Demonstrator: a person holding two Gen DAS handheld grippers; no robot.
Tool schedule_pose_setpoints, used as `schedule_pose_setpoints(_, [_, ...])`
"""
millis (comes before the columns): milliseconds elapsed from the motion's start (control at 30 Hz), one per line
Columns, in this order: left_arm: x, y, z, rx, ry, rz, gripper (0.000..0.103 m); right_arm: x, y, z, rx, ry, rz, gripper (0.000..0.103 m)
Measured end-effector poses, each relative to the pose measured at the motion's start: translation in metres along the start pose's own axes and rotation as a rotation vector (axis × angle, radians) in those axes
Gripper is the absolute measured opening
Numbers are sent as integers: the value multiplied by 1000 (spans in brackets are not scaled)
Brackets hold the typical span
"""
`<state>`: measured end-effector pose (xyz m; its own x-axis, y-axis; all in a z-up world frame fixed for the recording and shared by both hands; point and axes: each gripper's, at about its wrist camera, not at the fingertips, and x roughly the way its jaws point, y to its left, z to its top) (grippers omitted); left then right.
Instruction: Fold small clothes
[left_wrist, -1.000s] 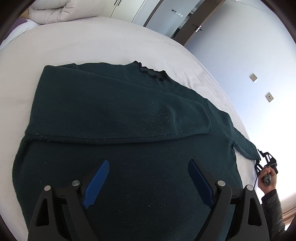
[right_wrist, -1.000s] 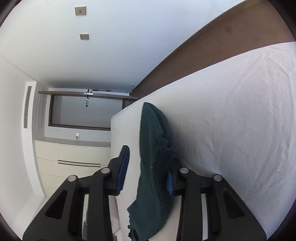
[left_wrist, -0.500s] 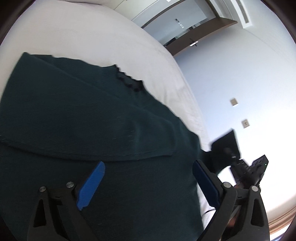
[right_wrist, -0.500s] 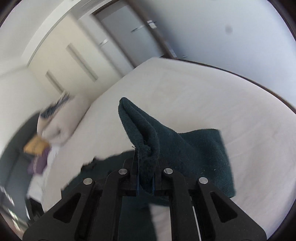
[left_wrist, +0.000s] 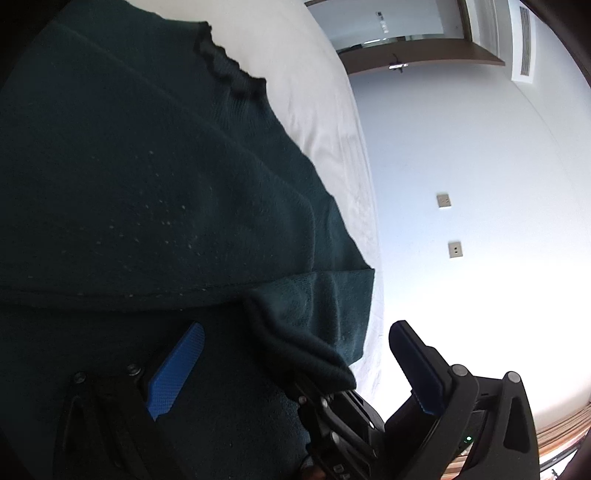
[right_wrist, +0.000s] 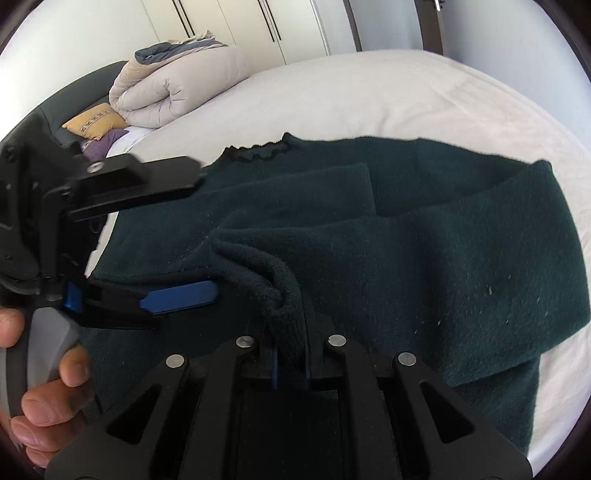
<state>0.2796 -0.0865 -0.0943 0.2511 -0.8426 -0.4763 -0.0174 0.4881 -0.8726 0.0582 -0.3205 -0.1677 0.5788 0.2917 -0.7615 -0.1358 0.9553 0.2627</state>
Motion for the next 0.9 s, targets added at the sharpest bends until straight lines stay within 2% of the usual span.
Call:
schedule_pose_setpoints(67, [7, -8, 0, 32, 22, 11, 102, -1, -8, -4, 20, 16, 26, 16])
schedule_pose_setpoints(100, [11, -10, -1, 39, 35, 10, 100, -3, -9, -7, 24, 15, 39, 23])
schedule_pose_setpoints(167, [16, -12, -5, 45, 53, 17, 91, -6, -15, -8, 18, 18, 38, 42])
schedule_pose_setpoints(200, [19, -11, -6, 38, 64, 18, 80, -8, -16, -11, 21, 16, 40, 53])
schedule_pose_setpoints(233, [21, -8, -7, 24, 76, 14, 69, -14, -16, -14, 26, 11, 46, 54])
schedule_pose_setpoints(267, [22, -6, -8, 13, 81, 13, 63, -17, -17, -17, 35, 9, 48, 54])
schedule_pose_setpoints(333, [20, -2, -9, 8, 83, 31, 38, -24, -23, -27, 65, 21, 54, 54])
schedule_pose_setpoints(367, [20, -1, -10, 8, 80, 42, 30, -27, -28, -33, 90, 31, 64, 54])
schedule_pose_setpoints(400, [17, -1, -9, 9, 74, 53, 10, -30, -34, -38, 127, 44, 76, 54])
schedule_pose_setpoints(433, [14, -2, -8, 18, 66, 70, 6, -33, -45, -46, 177, 43, 114, 54])
schedule_pose_setpoints(533, [-2, -14, 2, 67, 20, 80, 7, -47, -71, -45, 271, 28, 185, 54])
schedule_pose_setpoints(733, [-58, -44, 35, 210, -107, 131, 6, -46, -109, -46, 461, -8, 300, 54])
schedule_pose_setpoints(900, [-106, -11, 60, 173, -176, 196, 6, -40, -121, -51, 490, -32, 310, 54])
